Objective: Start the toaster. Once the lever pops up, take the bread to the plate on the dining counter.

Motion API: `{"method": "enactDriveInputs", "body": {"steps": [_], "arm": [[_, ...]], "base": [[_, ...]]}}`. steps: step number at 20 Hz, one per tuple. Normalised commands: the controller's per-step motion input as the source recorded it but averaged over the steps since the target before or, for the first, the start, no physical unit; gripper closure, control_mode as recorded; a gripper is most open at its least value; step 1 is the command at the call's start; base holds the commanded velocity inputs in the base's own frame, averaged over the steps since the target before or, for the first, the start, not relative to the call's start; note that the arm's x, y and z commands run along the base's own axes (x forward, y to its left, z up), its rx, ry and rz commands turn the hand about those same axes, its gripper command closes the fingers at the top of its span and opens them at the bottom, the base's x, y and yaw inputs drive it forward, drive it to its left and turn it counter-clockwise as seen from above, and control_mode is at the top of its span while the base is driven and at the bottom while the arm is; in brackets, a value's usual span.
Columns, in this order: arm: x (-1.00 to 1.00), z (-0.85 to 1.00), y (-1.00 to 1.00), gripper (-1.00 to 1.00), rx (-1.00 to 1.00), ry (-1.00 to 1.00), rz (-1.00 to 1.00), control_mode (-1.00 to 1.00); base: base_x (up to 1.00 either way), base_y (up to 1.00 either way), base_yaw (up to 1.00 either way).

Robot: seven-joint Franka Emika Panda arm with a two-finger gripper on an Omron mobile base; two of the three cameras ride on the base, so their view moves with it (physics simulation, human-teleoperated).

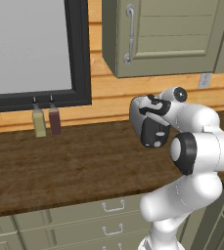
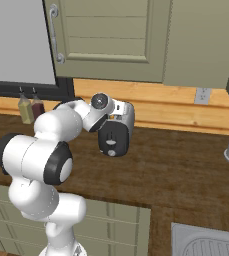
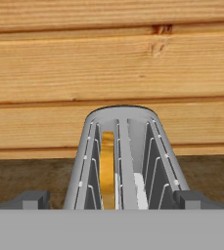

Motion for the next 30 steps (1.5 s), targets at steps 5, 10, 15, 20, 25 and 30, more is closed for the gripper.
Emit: {"method": "enactDriveInputs", "body": {"steps": [5,10,15,20,25,30], "arm": [[0.00,0.00,0.00,-1.00,0.00,0.00,0.00,-1.00],[0.00,0.00,0.00,-1.00,0.00,0.00,0.00,-1.00],[0.00,0.00,0.00,-1.00,0.00,0.00,0.00,-1.00],[0.00,0.00,0.00,-1.00,0.00,0.00,0.00,-1.00],[0.00,0.00,0.00,-1.00,0.00,0.00,0.00,-1.00],[0.00,0.00,0.00,-1.00,0.00,0.00,0.00,-1.00]], "base": [[0.00,0.00,0.00],[0.00,0.00,0.00],[0.00,0.00,0.00],[0.00,0.00,0.00],[0.00,0.00,0.00],[0.00,0.00,0.00]]}}
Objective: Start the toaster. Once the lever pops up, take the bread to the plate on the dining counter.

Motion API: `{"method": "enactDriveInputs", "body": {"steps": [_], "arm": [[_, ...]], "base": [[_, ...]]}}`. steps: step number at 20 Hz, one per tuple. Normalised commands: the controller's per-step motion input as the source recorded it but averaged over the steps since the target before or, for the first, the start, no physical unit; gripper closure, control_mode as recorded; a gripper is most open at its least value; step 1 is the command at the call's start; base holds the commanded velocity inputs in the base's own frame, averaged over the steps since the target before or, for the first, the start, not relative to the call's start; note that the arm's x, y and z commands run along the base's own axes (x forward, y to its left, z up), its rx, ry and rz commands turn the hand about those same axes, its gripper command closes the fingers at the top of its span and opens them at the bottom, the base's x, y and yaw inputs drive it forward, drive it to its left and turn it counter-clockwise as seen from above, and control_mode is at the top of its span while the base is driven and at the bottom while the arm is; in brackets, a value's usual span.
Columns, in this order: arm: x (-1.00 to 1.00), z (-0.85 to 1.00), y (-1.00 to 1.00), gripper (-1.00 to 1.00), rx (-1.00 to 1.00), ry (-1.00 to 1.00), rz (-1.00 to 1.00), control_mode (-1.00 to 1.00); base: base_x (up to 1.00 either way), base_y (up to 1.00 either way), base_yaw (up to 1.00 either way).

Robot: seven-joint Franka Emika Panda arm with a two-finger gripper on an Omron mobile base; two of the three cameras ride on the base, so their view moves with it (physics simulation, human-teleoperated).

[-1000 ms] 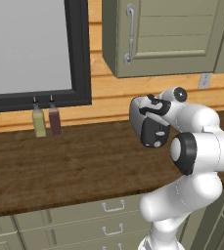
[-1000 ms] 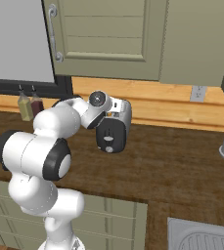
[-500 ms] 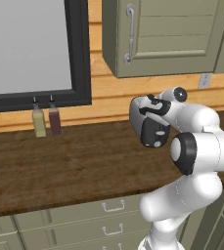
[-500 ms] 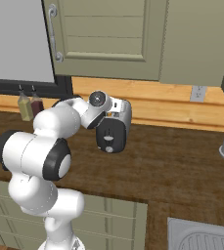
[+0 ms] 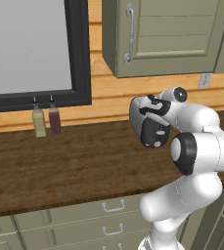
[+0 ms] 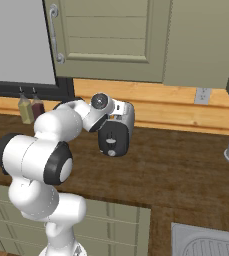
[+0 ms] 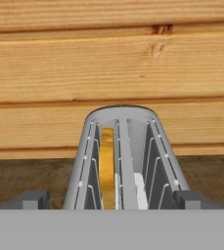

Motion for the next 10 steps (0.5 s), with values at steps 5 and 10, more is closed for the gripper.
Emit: {"method": "enactDriveInputs", "body": {"steps": [5,10], "arm": [[0.00,0.00,0.00,-1.00,0.00,0.00,0.00,-1.00],[0.00,0.00,0.00,-1.00,0.00,0.00,0.00,-1.00]], "base": [[0.00,0.00,0.00],[0.00,0.00,0.00]]}}
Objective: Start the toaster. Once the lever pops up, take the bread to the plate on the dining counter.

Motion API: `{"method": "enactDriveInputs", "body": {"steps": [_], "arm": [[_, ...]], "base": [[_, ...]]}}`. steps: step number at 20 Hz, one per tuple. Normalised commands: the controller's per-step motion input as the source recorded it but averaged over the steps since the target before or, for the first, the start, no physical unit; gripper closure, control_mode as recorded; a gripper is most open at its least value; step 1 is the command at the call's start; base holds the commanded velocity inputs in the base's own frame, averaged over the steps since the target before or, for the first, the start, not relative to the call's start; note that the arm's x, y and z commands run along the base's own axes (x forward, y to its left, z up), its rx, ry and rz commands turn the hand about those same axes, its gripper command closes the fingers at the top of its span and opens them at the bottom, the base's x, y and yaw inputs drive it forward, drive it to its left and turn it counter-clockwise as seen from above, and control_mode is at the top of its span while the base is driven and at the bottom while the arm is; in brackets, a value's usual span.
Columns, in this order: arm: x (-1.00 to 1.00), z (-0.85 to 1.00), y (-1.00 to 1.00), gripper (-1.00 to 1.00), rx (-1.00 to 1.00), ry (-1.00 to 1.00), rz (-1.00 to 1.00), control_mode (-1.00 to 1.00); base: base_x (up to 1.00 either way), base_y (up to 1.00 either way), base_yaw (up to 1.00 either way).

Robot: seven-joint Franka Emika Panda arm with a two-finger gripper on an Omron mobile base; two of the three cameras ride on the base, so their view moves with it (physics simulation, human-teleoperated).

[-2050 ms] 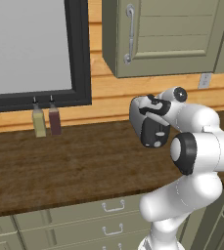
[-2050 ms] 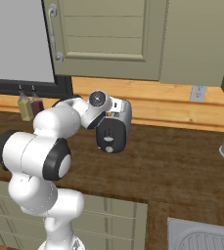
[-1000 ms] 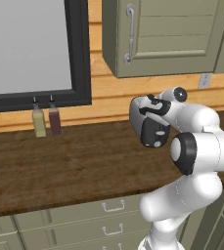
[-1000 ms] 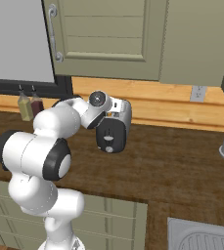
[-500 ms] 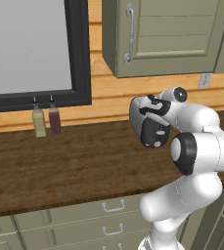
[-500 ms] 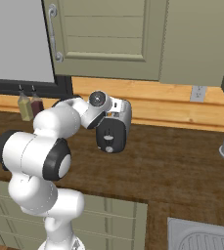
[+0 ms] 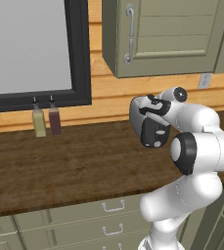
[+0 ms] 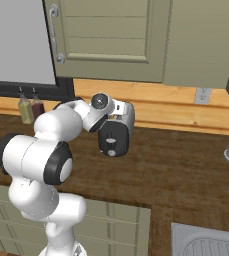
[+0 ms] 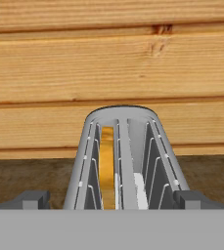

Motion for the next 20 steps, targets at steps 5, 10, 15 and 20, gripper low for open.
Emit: {"method": "enactDriveInputs", "body": {"steps": [5,10,15,20], "arm": [[0.00,0.00,0.00,-1.00,0.00,0.00,0.00,-1.00],[0.00,0.00,0.00,-1.00,0.00,0.00,0.00,-1.00],[0.00,0.00,0.00,-1.00,0.00,0.00,0.00,-1.00],[0.00,0.00,0.00,-1.00,0.00,0.00,0.00,-1.00]], "base": [[0.00,0.00,0.00],[0.00,0.00,0.00],[0.00,0.00,0.00],[0.00,0.00,0.00]]}}
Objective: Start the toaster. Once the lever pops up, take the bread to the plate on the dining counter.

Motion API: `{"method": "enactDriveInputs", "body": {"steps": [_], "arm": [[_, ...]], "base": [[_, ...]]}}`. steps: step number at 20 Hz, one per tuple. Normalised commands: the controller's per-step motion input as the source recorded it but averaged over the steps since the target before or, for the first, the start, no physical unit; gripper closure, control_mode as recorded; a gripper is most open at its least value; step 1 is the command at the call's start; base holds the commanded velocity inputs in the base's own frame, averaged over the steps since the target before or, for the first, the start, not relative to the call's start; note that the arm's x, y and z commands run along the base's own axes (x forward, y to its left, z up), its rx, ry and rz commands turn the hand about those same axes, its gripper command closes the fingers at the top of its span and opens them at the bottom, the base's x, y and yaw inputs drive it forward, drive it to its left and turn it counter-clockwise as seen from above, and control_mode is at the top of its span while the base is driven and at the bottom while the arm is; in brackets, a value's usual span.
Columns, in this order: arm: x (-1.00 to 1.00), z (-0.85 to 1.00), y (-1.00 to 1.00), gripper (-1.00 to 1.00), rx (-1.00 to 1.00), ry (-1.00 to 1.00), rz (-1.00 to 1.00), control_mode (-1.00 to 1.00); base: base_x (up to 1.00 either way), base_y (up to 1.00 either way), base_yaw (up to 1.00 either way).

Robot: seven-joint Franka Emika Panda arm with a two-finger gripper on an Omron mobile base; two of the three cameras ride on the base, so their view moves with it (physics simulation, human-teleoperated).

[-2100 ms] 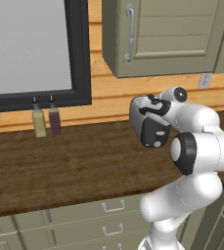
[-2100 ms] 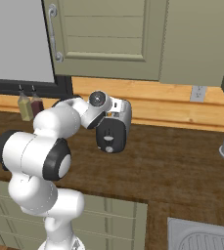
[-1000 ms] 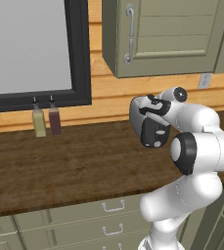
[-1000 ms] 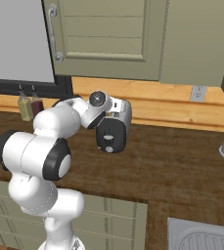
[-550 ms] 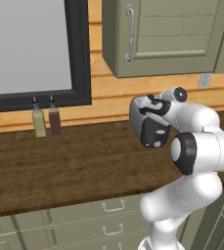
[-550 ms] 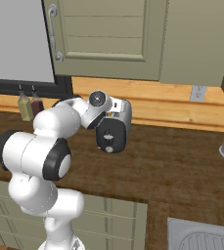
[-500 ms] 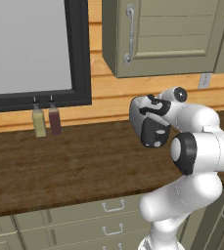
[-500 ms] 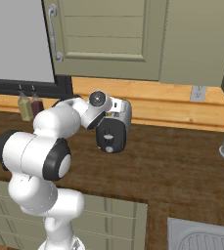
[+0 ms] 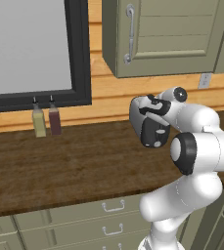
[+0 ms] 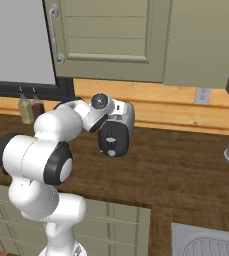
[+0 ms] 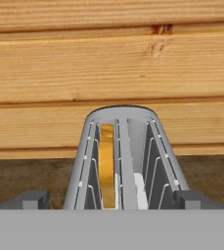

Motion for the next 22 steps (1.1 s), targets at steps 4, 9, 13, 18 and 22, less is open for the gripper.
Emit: {"method": "enactDriveInputs", "body": {"steps": [4,9,13,18,22], "arm": [[0.00,0.00,0.00,-1.00,0.00,0.00,0.00,-1.00],[0.00,0.00,0.00,-1.00,0.00,0.00,0.00,-1.00],[0.00,0.00,0.00,-1.00,0.00,0.00,0.00,-1.00],[0.00,0.00,0.00,-1.00,0.00,0.00,0.00,-1.00],[0.00,0.00,0.00,-1.00,0.00,0.00,0.00,-1.00]], "base": [[0.00,0.00,0.00],[0.00,0.00,0.00],[0.00,0.00,0.00],[0.00,0.00,0.00],[0.00,0.00,0.00]]}}
